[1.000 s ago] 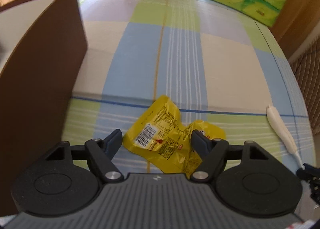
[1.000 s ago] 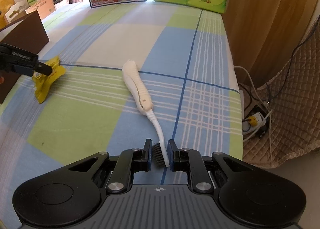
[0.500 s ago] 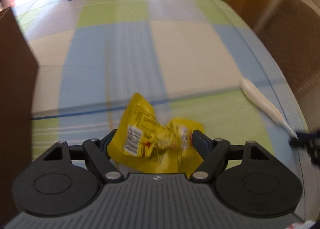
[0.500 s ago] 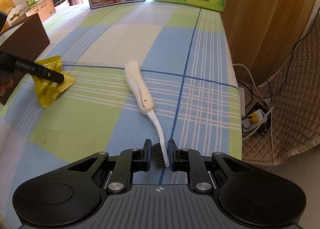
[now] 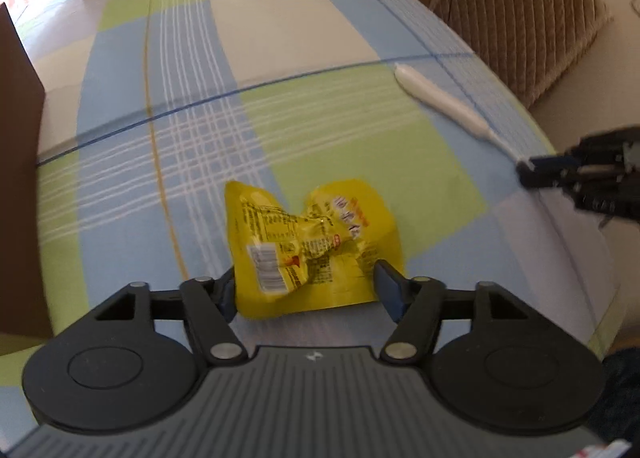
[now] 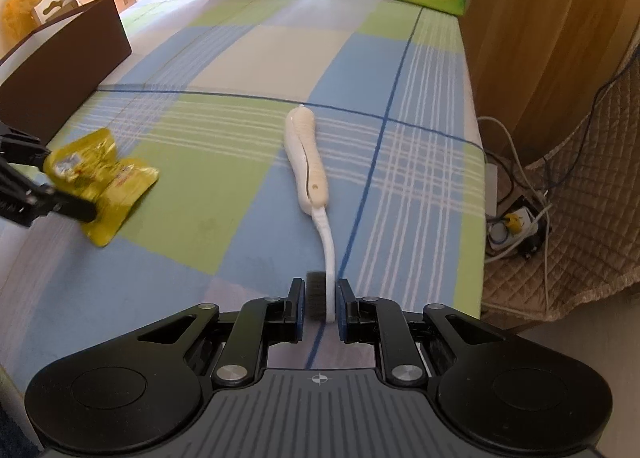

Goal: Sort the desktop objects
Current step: 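Close the left tool on the yellow snack packet while the right tool holds the brush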

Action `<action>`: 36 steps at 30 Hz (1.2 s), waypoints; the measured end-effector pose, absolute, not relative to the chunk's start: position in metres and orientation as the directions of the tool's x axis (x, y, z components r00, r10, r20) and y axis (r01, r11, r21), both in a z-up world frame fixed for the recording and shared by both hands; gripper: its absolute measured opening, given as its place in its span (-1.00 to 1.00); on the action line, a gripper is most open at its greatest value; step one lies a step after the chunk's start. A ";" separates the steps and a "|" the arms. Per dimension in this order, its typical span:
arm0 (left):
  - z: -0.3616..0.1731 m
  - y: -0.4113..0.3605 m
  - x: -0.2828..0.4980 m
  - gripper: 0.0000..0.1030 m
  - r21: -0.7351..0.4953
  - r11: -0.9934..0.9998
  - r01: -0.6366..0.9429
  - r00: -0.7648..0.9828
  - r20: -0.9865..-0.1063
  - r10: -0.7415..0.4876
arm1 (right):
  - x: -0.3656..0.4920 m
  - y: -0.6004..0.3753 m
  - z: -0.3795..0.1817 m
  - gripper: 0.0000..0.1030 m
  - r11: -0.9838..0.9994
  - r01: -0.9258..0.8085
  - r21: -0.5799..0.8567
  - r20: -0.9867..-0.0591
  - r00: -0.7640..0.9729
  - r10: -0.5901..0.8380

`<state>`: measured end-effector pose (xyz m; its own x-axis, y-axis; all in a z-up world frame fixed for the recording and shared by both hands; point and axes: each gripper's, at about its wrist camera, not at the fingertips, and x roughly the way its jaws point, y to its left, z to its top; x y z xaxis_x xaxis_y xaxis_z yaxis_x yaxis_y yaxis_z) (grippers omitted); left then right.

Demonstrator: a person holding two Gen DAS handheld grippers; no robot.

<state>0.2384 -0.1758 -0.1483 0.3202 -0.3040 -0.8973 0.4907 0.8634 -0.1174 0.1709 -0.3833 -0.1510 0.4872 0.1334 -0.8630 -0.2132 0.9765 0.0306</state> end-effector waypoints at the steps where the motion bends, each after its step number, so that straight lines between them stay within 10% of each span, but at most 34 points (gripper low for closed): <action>1: -0.148 -0.174 0.238 0.38 -0.101 0.861 0.499 0.323 -0.900 -0.293 | 0.169 -0.384 -0.151 -0.75 0.977 -0.210 0.027 -0.865 0.486 0.128; 7: -0.149 -0.160 0.249 0.60 -0.219 0.882 0.417 0.287 -0.889 -0.357 | 0.158 -0.390 -0.149 -0.69 0.981 -0.191 0.032 -0.861 0.492 0.124; 12: -0.155 -0.184 0.248 0.57 -0.149 0.892 0.427 0.357 -0.878 -0.318 | 0.158 -0.392 -0.149 -0.22 0.989 -0.147 0.021 -0.859 0.504 0.093; 20: -0.149 -0.197 0.244 -0.44 -0.171 0.872 0.458 0.378 -0.851 -0.365 | 0.159 -0.403 -0.145 -0.20 0.995 -0.097 0.026 -0.850 0.521 0.073; 36: -0.124 -0.141 0.228 -0.73 -0.219 0.937 0.271 0.462 -0.825 -0.326 | 0.183 -0.387 -0.143 -0.20 0.983 -0.184 0.027 -0.805 0.579 0.130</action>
